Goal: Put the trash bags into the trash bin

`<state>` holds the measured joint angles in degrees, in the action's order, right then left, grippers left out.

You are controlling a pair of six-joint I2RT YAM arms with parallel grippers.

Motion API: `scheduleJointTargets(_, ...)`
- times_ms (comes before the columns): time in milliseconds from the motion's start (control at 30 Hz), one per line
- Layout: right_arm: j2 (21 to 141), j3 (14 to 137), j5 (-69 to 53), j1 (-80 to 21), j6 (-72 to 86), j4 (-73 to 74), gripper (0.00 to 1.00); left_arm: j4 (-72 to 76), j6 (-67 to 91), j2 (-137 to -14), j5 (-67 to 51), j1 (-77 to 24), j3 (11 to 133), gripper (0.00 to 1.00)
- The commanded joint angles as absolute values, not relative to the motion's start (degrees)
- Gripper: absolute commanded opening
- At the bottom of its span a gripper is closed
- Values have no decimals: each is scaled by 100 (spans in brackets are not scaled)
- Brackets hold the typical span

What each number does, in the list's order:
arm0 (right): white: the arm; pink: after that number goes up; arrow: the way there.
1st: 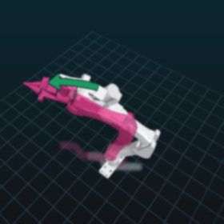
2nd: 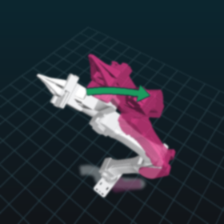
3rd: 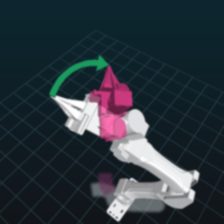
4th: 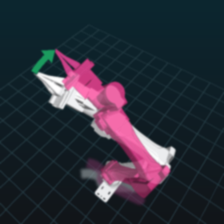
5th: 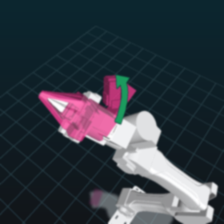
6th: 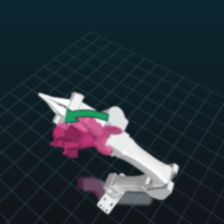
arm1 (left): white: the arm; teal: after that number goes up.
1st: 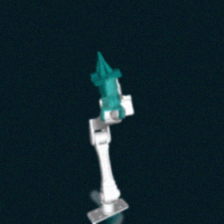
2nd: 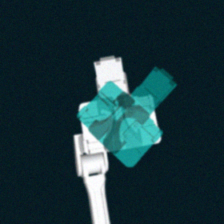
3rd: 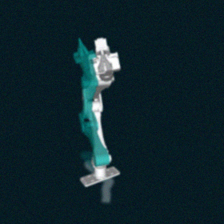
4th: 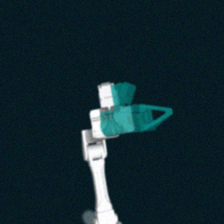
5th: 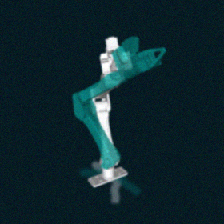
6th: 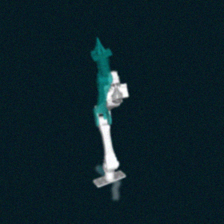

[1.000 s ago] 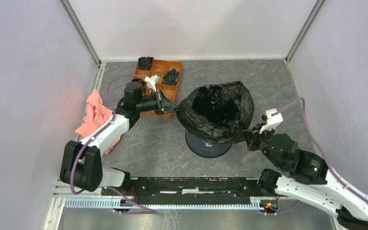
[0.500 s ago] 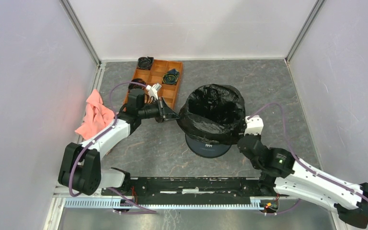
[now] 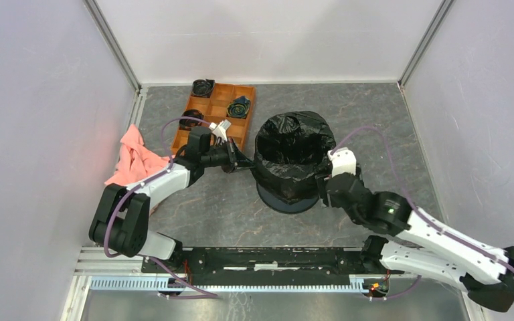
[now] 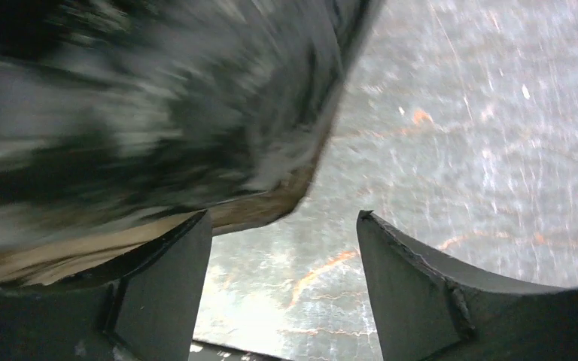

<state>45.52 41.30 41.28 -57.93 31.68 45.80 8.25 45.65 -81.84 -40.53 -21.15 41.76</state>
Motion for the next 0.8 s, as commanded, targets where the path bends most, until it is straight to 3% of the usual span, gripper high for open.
scheduleJointTargets(0,4207,5418,2746,-5827,2158,5311,79,903,4463,-8124,-3984,-2169,4294,2)
scheduleJointTargets(167,4087,6235,2881,-5827,1761,5618,88,671,4320,-8125,-3921,-2170,4468,2)
scheduleJointTargets(267,4318,6498,3158,-5820,1468,5091,94,535,4245,-8112,-3881,-2169,4543,2)
scheduleJointTargets(400,5048,6918,3557,-5584,887,4052,95,449,4250,-8011,-3860,-2170,4530,2)
scheduleJointTargets(567,5833,7351,187,-3096,698,2730,89,414,4296,-7874,-3832,-2164,4470,2)
scheduleJointTargets(667,6588,7846,-484,-3008,432,2881,84,385,4303,-7780,-3830,-2175,4498,2)
scheduleJointTargets(767,7084,8068,-577,-3051,156,3297,71,331,4227,-7726,-3783,-2172,4518,2)
